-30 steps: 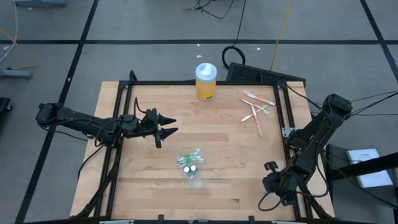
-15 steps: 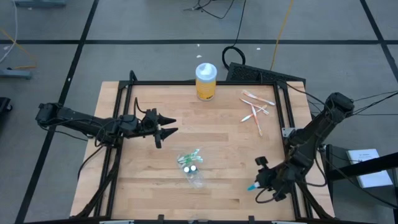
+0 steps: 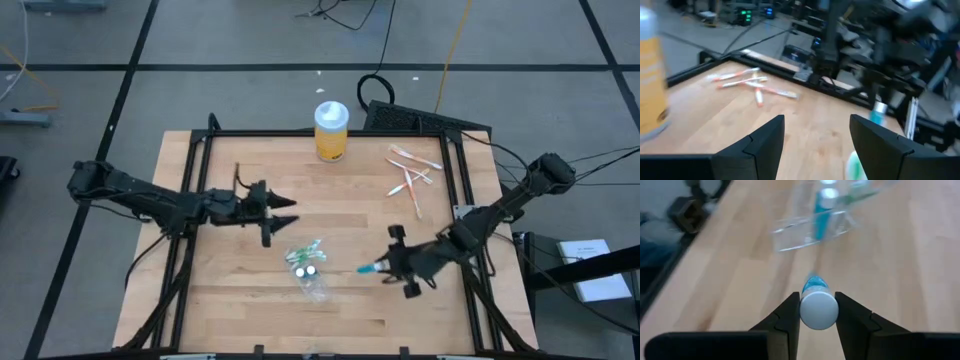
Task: Pick & Place toothbrushing station
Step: Put the blue mouthwash into the transparent organizer
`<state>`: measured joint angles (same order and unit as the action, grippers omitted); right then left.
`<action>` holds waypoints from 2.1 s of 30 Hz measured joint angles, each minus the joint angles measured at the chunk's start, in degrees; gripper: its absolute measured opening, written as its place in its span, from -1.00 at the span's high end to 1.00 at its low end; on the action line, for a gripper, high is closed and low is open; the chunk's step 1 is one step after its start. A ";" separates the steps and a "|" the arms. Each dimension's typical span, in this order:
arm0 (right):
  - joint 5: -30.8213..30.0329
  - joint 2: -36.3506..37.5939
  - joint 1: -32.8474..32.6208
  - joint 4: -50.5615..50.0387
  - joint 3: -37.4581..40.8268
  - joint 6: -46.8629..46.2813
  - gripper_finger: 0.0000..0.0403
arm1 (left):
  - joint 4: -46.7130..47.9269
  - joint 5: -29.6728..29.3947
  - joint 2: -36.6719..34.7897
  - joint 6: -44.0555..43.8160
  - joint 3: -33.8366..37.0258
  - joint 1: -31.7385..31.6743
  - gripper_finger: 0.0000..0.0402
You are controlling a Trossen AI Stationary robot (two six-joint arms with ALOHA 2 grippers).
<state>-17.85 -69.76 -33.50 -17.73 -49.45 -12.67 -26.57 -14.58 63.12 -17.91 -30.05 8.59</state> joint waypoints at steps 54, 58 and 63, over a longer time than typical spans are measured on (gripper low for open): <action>-0.06 -0.02 16.69 18.60 -4.92 23.92 0.55 | 13.48 -4.83 31.46 27.18 -31.55 1.85 0.03; -0.25 -0.02 16.69 18.48 -4.92 23.92 0.55 | 13.53 -4.62 31.47 26.55 -31.55 2.06 0.36; 0.17 -0.07 17.01 18.16 -4.92 22.52 0.55 | 13.36 -4.20 31.49 26.41 -31.55 2.30 0.60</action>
<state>-17.68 -69.83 -16.50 0.43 -54.37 9.85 -13.21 -18.78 94.61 8.49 -61.60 10.89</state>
